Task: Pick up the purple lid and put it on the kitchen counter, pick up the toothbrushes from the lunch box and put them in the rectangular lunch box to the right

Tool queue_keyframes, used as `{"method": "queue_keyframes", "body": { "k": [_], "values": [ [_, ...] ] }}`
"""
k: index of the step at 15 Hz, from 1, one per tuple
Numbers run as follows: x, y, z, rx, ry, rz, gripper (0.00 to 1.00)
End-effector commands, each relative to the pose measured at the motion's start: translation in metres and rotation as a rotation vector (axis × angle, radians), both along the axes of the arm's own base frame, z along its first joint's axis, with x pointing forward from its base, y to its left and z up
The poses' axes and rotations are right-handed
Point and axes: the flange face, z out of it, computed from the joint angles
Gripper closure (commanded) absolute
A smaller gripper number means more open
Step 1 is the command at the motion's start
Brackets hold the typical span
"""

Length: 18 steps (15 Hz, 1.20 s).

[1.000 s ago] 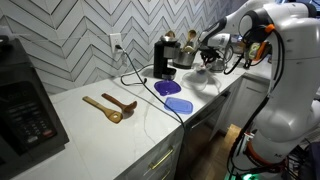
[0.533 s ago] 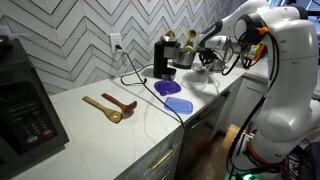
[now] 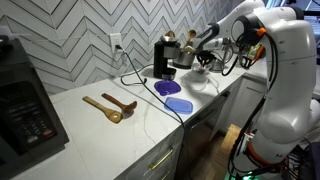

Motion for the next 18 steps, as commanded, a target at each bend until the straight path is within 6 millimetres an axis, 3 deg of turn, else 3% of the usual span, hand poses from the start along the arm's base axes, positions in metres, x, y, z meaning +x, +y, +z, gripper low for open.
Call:
{"method": "queue_keyframes", "body": {
  "k": [1,2,4,11,15,18],
  "values": [
    [0.002,0.005,-0.008,-0.047,0.067,0.012,0.87],
    [0.003,0.006,-0.01,-0.058,0.079,0.016,0.59],
    [0.005,0.009,-0.006,-0.057,0.081,0.022,0.53],
    [-0.002,0.016,0.03,-0.095,0.048,0.042,0.02],
    [-0.025,0.019,0.067,-0.103,0.025,0.072,0.0],
    [-0.053,0.028,0.096,-0.083,0.029,0.091,0.0]
  ]
}}
